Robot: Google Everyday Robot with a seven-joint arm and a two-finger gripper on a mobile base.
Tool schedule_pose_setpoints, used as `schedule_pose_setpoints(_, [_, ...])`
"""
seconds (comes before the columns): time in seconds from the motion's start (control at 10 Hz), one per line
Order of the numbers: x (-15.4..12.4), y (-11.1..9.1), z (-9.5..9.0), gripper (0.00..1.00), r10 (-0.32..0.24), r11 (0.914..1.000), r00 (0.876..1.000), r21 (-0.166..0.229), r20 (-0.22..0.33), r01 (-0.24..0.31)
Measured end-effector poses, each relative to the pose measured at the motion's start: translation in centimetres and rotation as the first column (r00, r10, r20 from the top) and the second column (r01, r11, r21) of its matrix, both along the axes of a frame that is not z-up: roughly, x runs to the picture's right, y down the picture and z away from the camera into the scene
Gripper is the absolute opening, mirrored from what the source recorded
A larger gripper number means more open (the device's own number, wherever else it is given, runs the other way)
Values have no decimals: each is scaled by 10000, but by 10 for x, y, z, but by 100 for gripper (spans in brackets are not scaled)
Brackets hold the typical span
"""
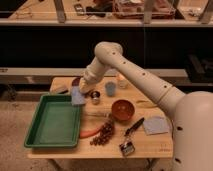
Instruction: Wipe tray with sponge
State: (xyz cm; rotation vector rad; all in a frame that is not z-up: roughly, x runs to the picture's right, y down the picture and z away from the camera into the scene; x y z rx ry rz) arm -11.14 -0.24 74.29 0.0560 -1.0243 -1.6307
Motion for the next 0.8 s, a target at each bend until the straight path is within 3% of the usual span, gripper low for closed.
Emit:
schedule_pose_setpoints(0.6, [1,-1,0,0,-38,10000,10000,29,-6,38])
schedule_pose_setpoints(0.8, [-14,-1,4,0,-369,9993,9986,59,389,366])
